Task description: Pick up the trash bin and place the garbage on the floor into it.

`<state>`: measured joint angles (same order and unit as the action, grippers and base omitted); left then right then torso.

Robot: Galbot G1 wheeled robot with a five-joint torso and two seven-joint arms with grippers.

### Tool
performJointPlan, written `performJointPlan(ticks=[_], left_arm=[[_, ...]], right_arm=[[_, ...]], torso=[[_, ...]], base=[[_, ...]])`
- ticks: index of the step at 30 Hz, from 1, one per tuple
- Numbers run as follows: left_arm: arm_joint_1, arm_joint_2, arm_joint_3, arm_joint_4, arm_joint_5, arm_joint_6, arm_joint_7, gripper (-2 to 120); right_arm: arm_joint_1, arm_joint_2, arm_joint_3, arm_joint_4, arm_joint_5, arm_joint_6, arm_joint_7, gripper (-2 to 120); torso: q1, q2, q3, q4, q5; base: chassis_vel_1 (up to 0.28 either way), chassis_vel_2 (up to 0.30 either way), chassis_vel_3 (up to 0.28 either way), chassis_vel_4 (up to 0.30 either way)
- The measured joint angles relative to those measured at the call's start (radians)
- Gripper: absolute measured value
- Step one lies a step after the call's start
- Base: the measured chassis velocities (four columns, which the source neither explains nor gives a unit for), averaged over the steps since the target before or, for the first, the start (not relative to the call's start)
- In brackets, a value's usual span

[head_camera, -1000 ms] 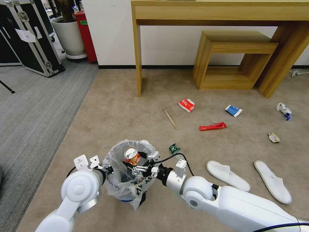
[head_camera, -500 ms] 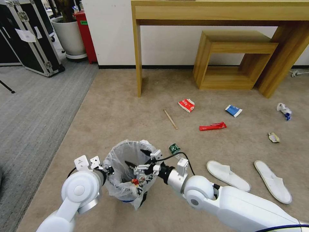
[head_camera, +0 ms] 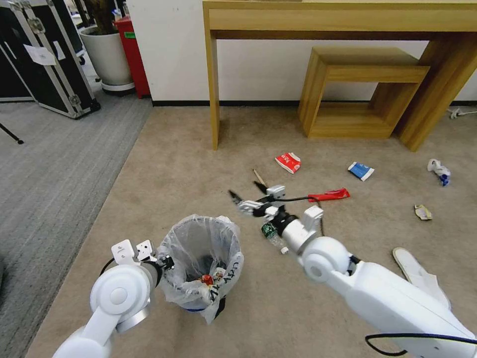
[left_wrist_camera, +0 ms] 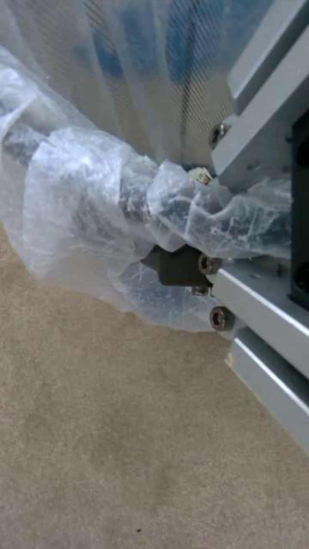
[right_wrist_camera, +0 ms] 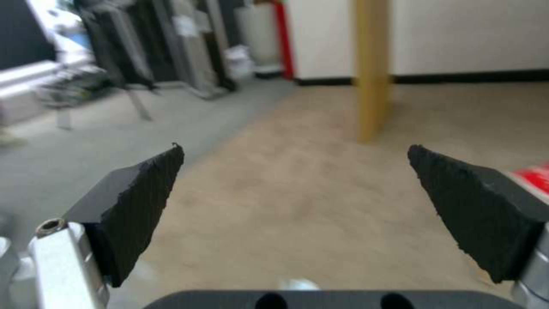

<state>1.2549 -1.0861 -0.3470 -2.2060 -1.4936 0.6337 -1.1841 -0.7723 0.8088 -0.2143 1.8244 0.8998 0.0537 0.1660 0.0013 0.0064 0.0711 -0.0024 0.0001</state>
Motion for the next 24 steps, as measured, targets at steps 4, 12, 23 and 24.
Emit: performJointPlan(ticks=[4, 12, 23, 24], left_arm=[[0.001, -0.006, 0.004, -0.001, 0.006, -0.004, 0.002, 0], [0.017, -0.010, 0.008, -0.012, 0.033, -0.006, 0.020, 0], [0.038, -0.027, 0.014, -0.021, 0.086, -0.005, 0.060, 0], [0.039, -0.028, 0.015, -0.021, 0.093, -0.005, 0.065, 0]], right_arm=[[-0.081, -0.015, 0.086, -0.045, -0.025, -0.003, 0.002, 100], [-0.196, 0.008, 0.222, -0.124, -0.091, -0.022, 0.030, 100], [-0.412, 0.125, 0.396, -0.034, -0.210, 0.002, 0.090, 100], [-0.441, 0.137, 0.409, -0.019, -0.232, 0.002, 0.097, 100]], torso=[[0.000, 0.000, 0.000, -0.0001, 0.0000], [0.000, 0.000, 0.000, 0.0000, 0.0001], [0.000, 0.000, 0.000, 0.0002, -0.0001], [0.000, 0.000, 0.000, 0.0001, -0.0002]], base=[[0.000, 0.000, 0.000, 0.000], [0.000, 0.000, 0.000, 0.000], [0.000, 0.000, 0.000, 0.000], [0.000, 0.000, 0.000, 0.000]])
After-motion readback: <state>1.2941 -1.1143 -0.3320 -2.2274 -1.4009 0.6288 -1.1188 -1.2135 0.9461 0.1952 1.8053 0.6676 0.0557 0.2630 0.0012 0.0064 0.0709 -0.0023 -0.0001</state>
